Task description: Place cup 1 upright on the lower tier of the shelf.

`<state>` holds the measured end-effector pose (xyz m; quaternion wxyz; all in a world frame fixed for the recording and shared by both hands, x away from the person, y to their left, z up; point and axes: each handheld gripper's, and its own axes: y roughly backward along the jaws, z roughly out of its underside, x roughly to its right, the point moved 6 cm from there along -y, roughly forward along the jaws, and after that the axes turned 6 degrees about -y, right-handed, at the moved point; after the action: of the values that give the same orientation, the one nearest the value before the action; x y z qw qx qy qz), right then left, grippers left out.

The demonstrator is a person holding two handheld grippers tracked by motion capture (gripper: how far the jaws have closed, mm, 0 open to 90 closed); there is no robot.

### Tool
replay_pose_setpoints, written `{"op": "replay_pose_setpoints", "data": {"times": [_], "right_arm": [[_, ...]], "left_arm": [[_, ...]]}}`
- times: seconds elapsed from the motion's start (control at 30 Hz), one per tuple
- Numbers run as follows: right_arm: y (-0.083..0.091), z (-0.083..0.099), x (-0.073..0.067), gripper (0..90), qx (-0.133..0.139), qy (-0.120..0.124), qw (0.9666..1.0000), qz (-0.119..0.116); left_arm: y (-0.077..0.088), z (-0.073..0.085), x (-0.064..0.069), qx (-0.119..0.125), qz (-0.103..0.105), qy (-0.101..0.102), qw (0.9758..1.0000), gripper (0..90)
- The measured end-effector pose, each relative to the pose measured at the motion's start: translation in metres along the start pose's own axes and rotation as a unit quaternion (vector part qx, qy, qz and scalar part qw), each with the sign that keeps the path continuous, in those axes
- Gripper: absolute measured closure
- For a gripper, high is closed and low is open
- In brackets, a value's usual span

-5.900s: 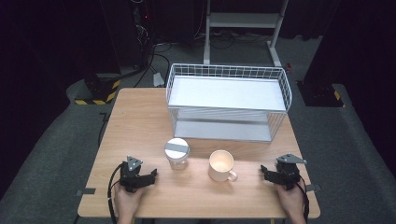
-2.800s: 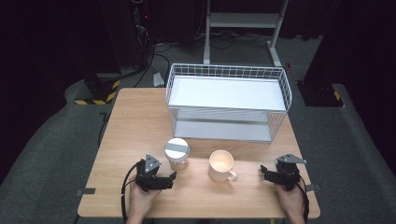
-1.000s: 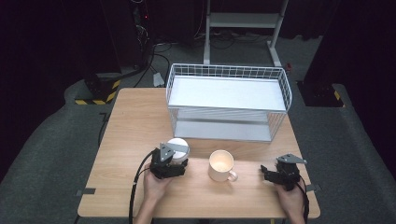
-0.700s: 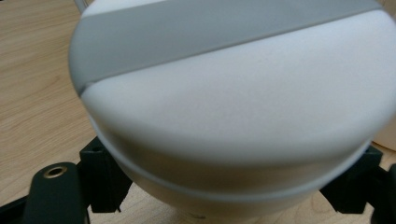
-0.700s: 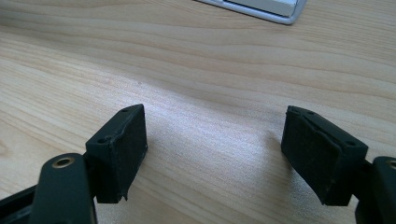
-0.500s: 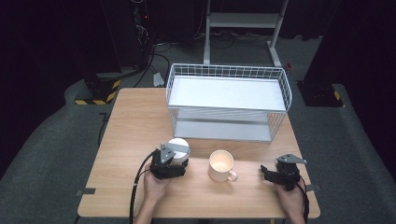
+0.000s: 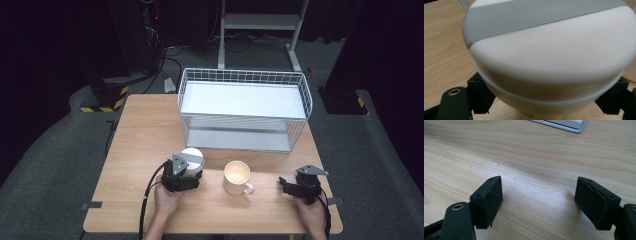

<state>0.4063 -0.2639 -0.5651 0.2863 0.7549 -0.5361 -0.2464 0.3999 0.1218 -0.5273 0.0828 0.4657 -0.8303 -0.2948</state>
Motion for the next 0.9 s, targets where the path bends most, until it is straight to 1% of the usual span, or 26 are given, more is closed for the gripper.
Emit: {"op": "replay_pose_setpoints", "data": {"times": [0.27, 0.3, 0.4, 0.43, 0.47, 0.5, 0.57, 0.7, 0.77, 0.8, 0.83, 0.9], "right_arm": [[0.0, 0.0, 0.0, 22.7, 0.0, 0.0, 1.0, 0.0], [0.0, 0.0, 0.0, 22.6, 0.0, 0.0, 1.0, 0.0], [0.0, 0.0, 0.0, 22.7, 0.0, 0.0, 1.0, 0.0], [0.0, 0.0, 0.0, 22.7, 0.0, 0.0, 1.0, 0.0], [0.0, 0.0, 0.0, 22.7, 0.0, 0.0, 1.0, 0.0], [0.0, 0.0, 0.0, 22.6, 0.0, 0.0, 1.0, 0.0], [0.0, 0.0, 0.0, 22.7, 0.0, 0.0, 1.0, 0.0], [0.0, 0.0, 0.0, 22.7, 0.0, 0.0, 1.0, 0.0], [0.0, 0.0, 0.0, 22.6, 0.0, 0.0, 1.0, 0.0], [0.0, 0.0, 0.0, 22.7, 0.0, 0.0, 1.0, 0.0], [0.0, 0.0, 0.0, 22.6, 0.0, 0.0, 1.0, 0.0], [0.0, 0.0, 0.0, 22.7, 0.0, 0.001, 1.0, 0.0]], "left_arm": [[-0.003, -0.005, 0.003, 0.003, 0.005, -0.002, 1.0, 18.9], [-0.003, -0.005, 0.004, 0.005, 0.006, 0.001, 1.0, 18.9], [-0.004, -0.008, 0.003, 0.008, 0.007, 0.002, 0.9999, 18.9], [-0.004, -0.01, 0.003, 0.013, 0.008, 0.008, 0.9998, 18.9], [-0.004, -0.01, 0.003, 0.013, 0.008, 0.008, 0.9998, 18.9], [-0.004, -0.011, 0.002, 0.015, 0.011, 0.014, 0.9997, 18.9], [-0.005, -0.011, 0.001, 0.01, 0.011, 0.012, 0.9998, 19.0], [-0.006, -0.014, 0.001, 0.01, 0.013, 0.009, 0.9998, 18.9], [-0.007, -0.019, 0.001, 0.013, 0.015, 0.008, 0.9998, 19.0], [-0.007, -0.019, 0.001, 0.013, 0.015, 0.008, 0.9998, 18.9], [-0.009, -0.023, 0.002, 0.016, 0.021, 0.01, 0.9996, 19.0], [-0.01, -0.026, 0.003, 0.014, 0.021, 0.006, 0.9997, 19.0]]}}
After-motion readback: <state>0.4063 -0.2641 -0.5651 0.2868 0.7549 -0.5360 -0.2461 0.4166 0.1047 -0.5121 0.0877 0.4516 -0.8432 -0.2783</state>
